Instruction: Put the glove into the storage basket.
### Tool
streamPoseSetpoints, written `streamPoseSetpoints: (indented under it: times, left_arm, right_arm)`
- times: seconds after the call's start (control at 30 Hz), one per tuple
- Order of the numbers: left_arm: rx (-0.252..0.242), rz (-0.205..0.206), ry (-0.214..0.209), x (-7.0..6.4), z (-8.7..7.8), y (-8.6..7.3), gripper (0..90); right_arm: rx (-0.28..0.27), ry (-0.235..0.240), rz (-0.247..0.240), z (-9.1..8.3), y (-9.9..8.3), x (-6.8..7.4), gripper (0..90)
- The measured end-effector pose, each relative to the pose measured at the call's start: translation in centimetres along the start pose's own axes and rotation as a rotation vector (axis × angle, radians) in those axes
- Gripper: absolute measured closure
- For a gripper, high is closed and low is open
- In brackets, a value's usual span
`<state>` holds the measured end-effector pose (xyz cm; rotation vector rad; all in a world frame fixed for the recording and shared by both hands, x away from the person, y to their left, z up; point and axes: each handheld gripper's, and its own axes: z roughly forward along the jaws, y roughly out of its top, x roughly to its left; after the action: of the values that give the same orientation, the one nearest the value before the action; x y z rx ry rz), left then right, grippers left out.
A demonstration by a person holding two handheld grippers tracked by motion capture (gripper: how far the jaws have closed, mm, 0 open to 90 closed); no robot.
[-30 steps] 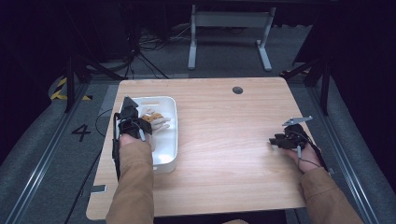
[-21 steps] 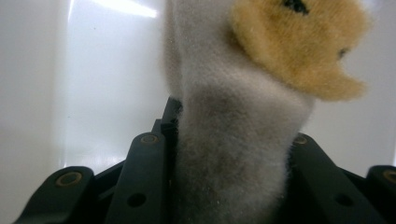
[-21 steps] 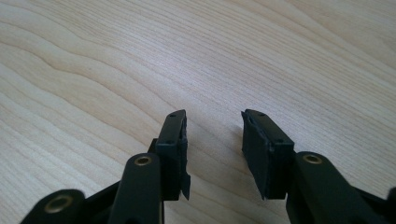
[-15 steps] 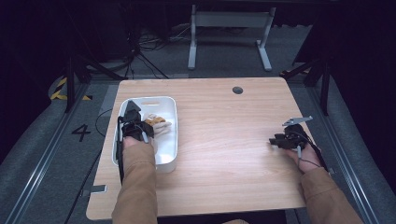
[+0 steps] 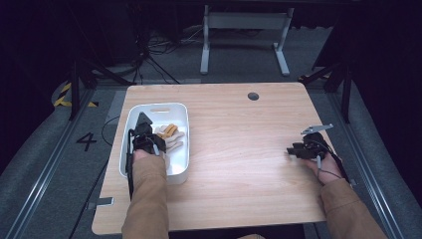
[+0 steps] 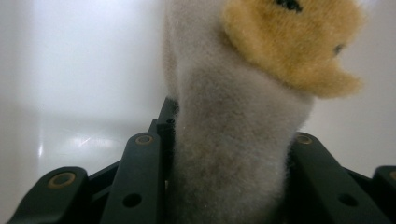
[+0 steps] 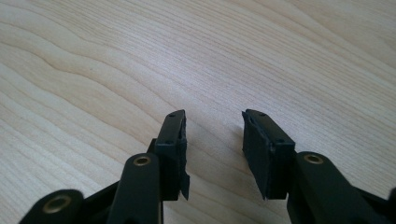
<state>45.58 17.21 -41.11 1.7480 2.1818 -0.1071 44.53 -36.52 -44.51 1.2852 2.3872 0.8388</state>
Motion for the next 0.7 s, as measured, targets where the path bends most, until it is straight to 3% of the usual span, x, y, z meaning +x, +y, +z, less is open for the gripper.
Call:
streamPoseSetpoints:
  times: [0.2,0.23,0.33,0.4,0.7]
  left_arm:
    - [0.012,-0.009,0.007,-0.03,0.12,0.18,63.9]
    - [0.012,0.007,0.026,0.03,-0.01,0.3,64.1]
    - [-0.007,-0.021,0.032,0.17,-0.31,0.49,64.4]
    - [-0.007,-0.02,0.061,0.42,-0.24,0.59,64.4]
    - [0.013,-0.032,0.045,0.45,-0.17,0.6,62.0]
  right_arm:
    - [0.0,0.0,0.001,0.0,0.0,0.02,59.5]
    - [0.0,0.001,0.0,0.0,0.0,0.0,59.5]
    - [0.002,-0.001,0.003,-0.04,-0.02,-0.09,59.5]
    - [0.0,-0.002,0.009,-0.07,-0.06,-0.15,59.5]
    - [0.001,-0.002,0.006,-0.07,-0.06,-0.09,59.4]
